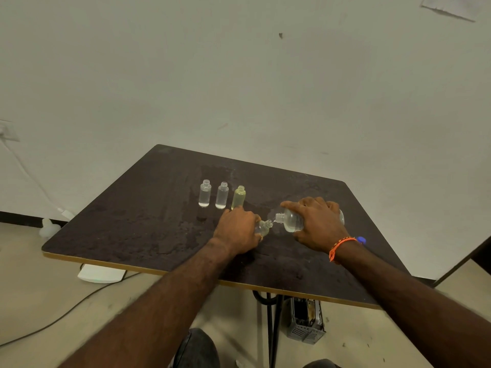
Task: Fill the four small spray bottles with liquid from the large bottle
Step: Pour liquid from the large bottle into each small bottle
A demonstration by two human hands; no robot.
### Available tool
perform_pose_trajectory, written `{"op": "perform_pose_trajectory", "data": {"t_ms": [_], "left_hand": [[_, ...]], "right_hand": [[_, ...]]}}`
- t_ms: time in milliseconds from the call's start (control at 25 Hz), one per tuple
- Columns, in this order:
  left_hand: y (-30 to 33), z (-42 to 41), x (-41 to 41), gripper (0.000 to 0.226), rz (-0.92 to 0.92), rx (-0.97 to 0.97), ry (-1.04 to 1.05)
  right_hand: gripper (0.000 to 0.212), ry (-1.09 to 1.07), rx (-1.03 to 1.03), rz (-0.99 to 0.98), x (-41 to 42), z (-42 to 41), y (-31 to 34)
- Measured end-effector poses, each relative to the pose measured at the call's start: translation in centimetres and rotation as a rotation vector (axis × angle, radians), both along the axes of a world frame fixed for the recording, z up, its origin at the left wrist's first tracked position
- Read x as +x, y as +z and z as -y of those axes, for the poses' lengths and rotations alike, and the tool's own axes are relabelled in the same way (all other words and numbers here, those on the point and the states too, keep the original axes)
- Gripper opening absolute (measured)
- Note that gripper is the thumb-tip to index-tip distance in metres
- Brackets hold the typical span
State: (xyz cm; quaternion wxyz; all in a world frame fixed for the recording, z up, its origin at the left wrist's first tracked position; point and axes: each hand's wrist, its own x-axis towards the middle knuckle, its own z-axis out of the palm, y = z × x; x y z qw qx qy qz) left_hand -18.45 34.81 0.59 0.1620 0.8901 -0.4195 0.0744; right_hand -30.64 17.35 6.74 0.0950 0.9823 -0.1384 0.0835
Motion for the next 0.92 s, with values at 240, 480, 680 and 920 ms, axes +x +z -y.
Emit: {"op": "perform_pose_trajectory", "data": {"t_ms": [240,480,680,920], "left_hand": [[0.12,-0.01,-0.05,0.04,-0.024,-0.008,-0.002],[0.35,-0.13,-0.23,0.041,-0.043,-0.016,0.001],[0.4,-0.25,-0.26,0.042,-0.025,-0.028,-0.003],[0.34,-0.33,-0.23,0.036,-0.031,-0.035,-0.005]], "right_hand": [[0.077,0.0,0.003,-0.003,-0.07,-0.09,0.11],[0.076,0.001,-0.009,-0.003,-0.01,-0.2,0.25],[0.077,0.006,-0.02,-0.001,0.03,-0.28,0.3],[0.077,0.004,-0.024,-0.006,0.06,-0.22,0.29]]}}
